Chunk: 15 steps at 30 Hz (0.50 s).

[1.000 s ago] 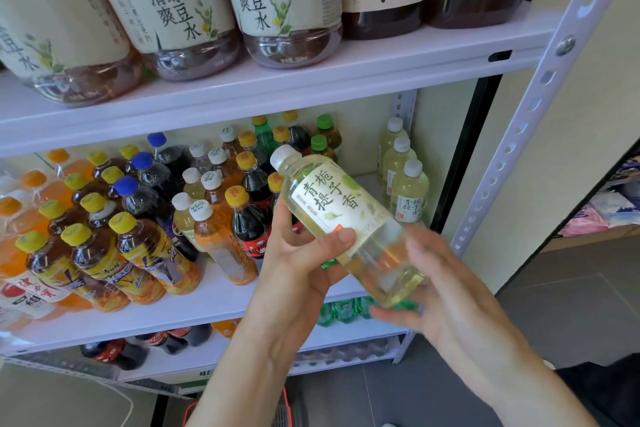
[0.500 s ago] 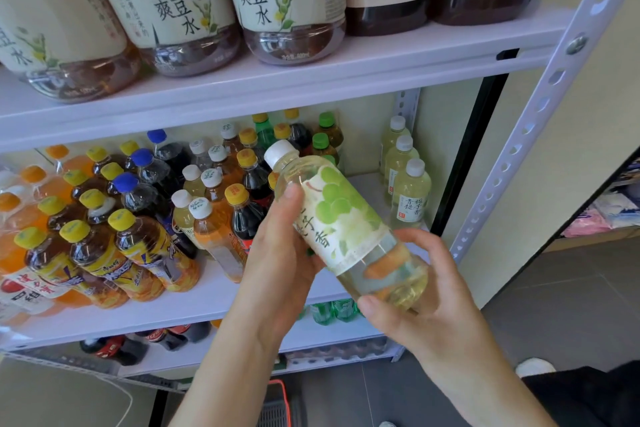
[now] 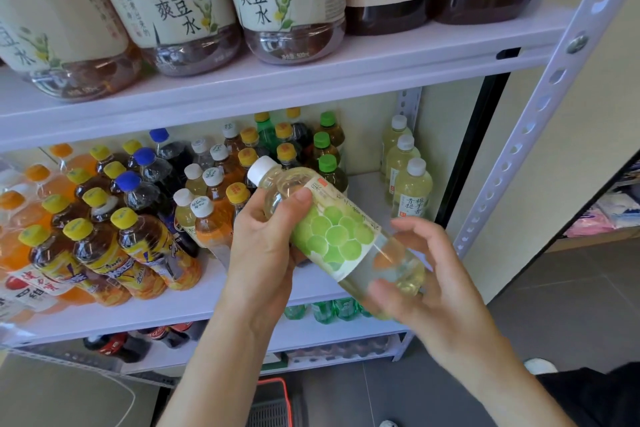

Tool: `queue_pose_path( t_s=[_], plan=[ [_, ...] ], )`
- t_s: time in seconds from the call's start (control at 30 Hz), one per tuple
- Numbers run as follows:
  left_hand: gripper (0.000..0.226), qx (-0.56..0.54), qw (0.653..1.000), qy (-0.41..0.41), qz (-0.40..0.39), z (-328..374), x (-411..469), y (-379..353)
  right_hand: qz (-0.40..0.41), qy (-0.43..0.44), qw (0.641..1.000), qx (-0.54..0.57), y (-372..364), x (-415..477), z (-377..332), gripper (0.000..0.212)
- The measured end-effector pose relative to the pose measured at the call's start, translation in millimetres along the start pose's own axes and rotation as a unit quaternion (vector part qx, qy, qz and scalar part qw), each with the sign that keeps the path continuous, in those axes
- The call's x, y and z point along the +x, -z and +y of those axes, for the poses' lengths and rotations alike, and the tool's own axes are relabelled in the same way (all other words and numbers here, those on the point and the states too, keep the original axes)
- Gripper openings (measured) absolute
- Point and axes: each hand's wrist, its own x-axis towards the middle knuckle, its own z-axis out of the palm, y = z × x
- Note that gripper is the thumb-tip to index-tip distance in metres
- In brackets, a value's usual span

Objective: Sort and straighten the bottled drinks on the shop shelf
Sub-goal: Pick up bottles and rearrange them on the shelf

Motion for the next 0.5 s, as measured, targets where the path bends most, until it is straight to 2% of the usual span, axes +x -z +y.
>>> queue_pose_path(
  t_s=[0.07,0.1,0.17,0.2,0.27,0.37,0.5],
  plan=[
    [0.056,-0.003,1.000,-0.012,-0.005,1.3,-0.4,-0.9,-0.065,-0.112,0.986,0.107,8.0,7.6,-1.4,0.077],
    [0.061,-0.002,1.000,-0.015,-0.012,1.7,-0.2,-1.7,-0.109,-0.154,0.972,0.142,11.6,8.1,-1.2,0.077],
    [0.059,0.000,0.999,-0.015,-0.036,2.7,0.3,-3.6,-0.168,-0.177,0.955,0.168,15.3,4.2,-0.2,0.064],
    [0.056,-0.001,0.999,-0.011,-0.045,4.0,1.1,-5.0,-0.167,-0.168,0.957,0.169,15.9,2.6,2.7,0.060],
    [0.044,0.024,0.999,-0.014,-0.038,6.3,4.6,-8.5,-0.129,-0.147,0.968,0.160,14.4,0.1,10.0,0.059],
    [0.024,0.125,0.990,-0.056,-0.019,8.6,11.4,-15.3,-0.059,-0.107,0.988,0.094,11.7,-1.9,12.5,0.062],
    [0.025,0.182,0.980,-0.079,0.001,8.2,23.4,-18.8,0.045,-0.034,0.998,-0.040,15.1,-5.9,12.4,0.064]
  ],
)
